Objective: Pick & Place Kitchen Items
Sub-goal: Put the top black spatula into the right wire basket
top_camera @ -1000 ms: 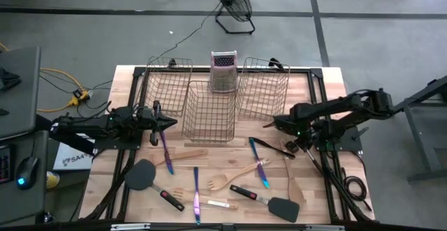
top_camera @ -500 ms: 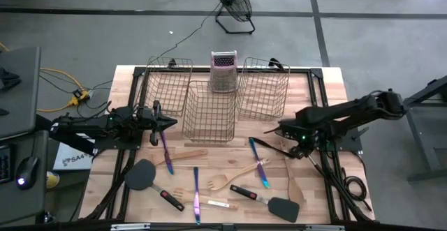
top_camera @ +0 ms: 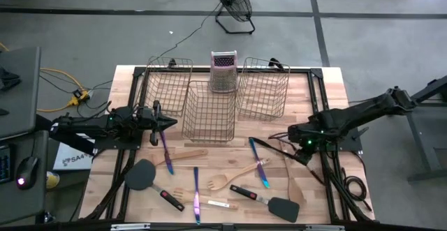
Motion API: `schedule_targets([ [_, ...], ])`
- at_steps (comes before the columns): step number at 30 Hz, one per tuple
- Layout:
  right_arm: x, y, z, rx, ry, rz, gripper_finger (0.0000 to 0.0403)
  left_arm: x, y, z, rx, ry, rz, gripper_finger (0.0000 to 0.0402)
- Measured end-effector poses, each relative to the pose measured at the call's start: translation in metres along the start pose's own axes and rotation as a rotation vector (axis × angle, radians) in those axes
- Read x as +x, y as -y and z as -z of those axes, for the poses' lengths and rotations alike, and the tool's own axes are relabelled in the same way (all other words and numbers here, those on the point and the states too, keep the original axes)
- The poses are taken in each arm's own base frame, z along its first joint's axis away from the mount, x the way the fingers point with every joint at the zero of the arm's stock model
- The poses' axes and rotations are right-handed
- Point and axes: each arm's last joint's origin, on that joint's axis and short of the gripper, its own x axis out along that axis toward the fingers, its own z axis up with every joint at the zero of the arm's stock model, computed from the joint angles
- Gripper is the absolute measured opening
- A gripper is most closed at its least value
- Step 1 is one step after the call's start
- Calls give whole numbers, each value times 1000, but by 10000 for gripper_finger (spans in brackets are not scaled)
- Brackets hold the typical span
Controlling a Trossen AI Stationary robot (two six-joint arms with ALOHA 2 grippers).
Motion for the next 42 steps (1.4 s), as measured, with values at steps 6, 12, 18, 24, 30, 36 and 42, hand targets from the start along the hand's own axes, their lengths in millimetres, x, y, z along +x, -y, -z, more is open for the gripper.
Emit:
schedule_targets([
  [6, -16, -15, -3, -91, 281, -162, 52, 0, 0, 0, 0, 0, 0, 15],
  [12, -33, -25, -7, -140, 548, -273, 51, 0, 0, 0, 0, 0, 0, 15],
  [18, -52, -34, -10, -209, 764, -392, 51, 0, 0, 0, 0, 0, 1, 15],
  [24, -72, -37, -18, -270, 923, -472, 49, 0, 0, 0, 0, 0, 0, 15],
  [30, -101, -38, -26, -306, 1036, -430, 49, 0, 0, 0, 0, 0, 0, 15],
  [36, -129, -38, -42, -281, 1128, -323, 49, 0, 0, 0, 0, 0, 0, 15],
  [42, -158, -37, -70, -222, 1206, -194, 49, 0, 0, 0, 0, 0, 0, 15],
])
